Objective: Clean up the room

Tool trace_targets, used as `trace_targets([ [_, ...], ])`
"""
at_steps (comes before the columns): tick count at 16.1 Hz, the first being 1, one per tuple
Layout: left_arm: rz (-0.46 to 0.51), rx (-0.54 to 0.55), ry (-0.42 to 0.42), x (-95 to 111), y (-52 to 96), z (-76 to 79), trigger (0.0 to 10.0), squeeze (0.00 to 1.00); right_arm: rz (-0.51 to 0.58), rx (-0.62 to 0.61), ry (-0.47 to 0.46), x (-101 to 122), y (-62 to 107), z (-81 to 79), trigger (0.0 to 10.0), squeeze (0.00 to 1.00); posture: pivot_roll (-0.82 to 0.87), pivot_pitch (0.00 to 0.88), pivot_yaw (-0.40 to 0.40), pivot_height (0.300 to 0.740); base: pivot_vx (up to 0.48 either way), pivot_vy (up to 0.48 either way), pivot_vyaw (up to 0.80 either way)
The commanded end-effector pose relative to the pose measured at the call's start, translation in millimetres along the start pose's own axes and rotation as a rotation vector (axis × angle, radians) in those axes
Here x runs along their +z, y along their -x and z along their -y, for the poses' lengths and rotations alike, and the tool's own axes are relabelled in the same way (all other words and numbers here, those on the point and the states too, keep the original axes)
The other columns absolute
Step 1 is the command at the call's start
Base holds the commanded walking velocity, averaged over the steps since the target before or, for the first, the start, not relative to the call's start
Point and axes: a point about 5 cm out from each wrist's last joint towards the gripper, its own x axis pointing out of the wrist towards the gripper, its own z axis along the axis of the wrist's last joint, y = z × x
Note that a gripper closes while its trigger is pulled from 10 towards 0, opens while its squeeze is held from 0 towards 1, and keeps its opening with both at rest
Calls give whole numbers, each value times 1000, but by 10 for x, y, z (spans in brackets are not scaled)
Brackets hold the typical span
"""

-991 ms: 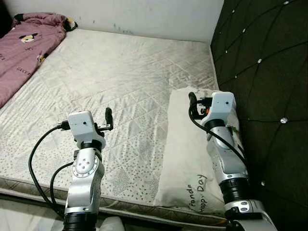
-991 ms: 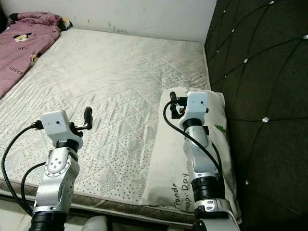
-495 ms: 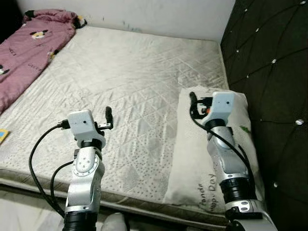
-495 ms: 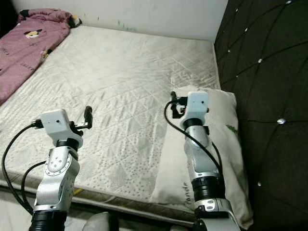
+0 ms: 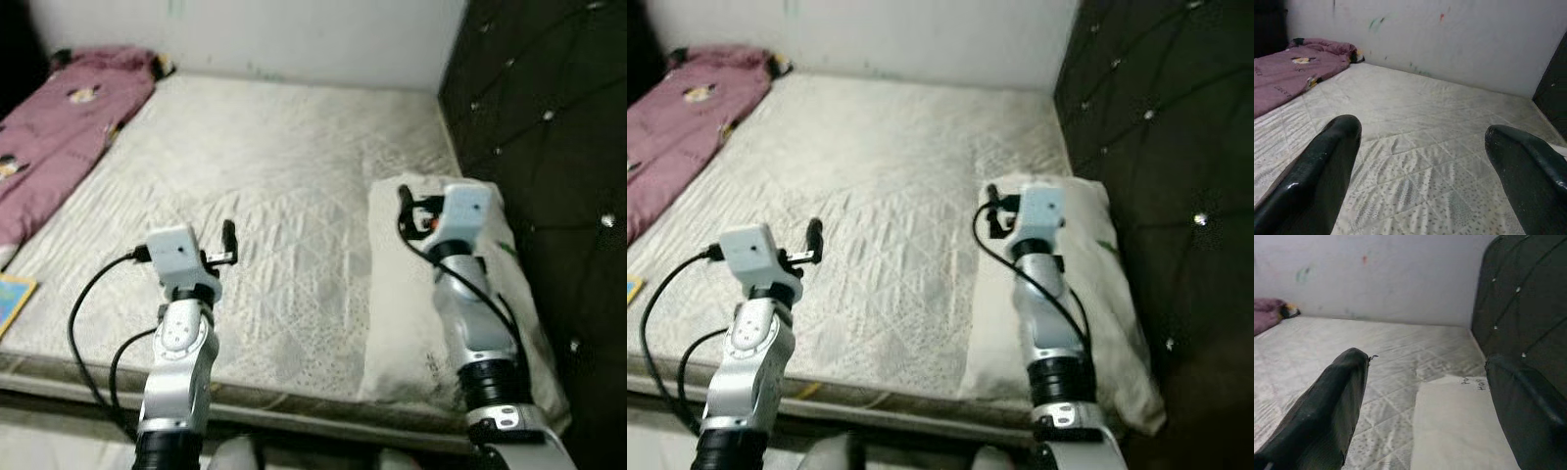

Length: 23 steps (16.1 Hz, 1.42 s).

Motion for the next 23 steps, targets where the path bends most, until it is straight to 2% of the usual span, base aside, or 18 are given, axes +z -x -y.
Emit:
trace_targets([
  [1,-10,31,4,-15,3,-55,10000,0,4,29,-17,14,-12,-118,10000,0,-19,0,-21,740,0,480,0],
  [4,-3,26,9,-14,2,-42,10000,0,-3,27,-14,1,-13,-107,10000,0,-21,0,-23,740,0,451,0],
  [8,4,21,13,-7,7,-31,10000,0,-24,33,4,-30,-12,-113,10000,0,-22,0,-25,740,0,0,-169],
  [11,3,21,14,-8,4,-29,10000,0,-29,36,8,-38,-12,-115,10000,0,-23,0,-28,740,0,437,-754],
  [23,7,22,7,-16,-8,-25,10000,0,-58,56,25,-88,-17,-141,10000,0,-22,0,-30,740,0,480,0],
])
